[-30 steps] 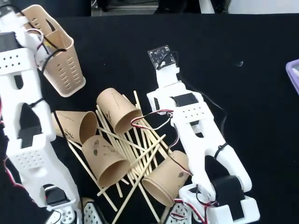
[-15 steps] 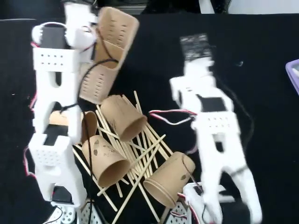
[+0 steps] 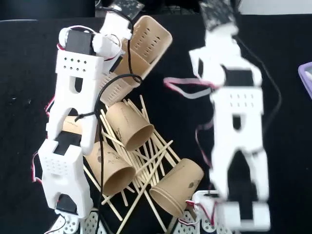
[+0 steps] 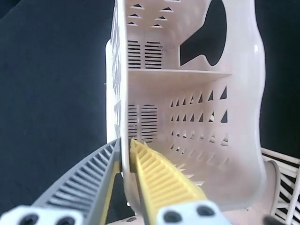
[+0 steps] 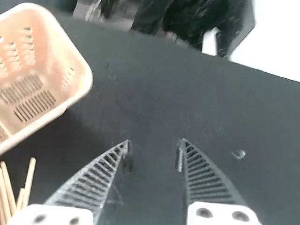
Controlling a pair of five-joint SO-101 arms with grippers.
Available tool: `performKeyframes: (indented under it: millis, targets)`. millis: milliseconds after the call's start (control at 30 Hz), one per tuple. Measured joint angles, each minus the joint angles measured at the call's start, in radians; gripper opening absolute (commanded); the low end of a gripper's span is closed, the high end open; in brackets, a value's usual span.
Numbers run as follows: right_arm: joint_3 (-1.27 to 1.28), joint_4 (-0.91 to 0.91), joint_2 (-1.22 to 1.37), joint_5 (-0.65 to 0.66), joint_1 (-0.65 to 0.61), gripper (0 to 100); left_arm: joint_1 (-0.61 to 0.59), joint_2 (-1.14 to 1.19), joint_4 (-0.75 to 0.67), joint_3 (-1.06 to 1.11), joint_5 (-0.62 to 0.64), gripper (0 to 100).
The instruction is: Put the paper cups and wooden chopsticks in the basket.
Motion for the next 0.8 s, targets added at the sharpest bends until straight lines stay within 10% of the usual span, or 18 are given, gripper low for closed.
performKeyframes:
  millis: [467,800]
  targets:
    - [-1.243,0.569,0.792,0.078,-0.091,16.2,0.040,0.000,-0.002,0.000,-0.018,3]
    - [-1.511,0.588,1.073,0.078,-0.095,13.9,0.074,0.000,-0.003,0.000,-0.018,3]
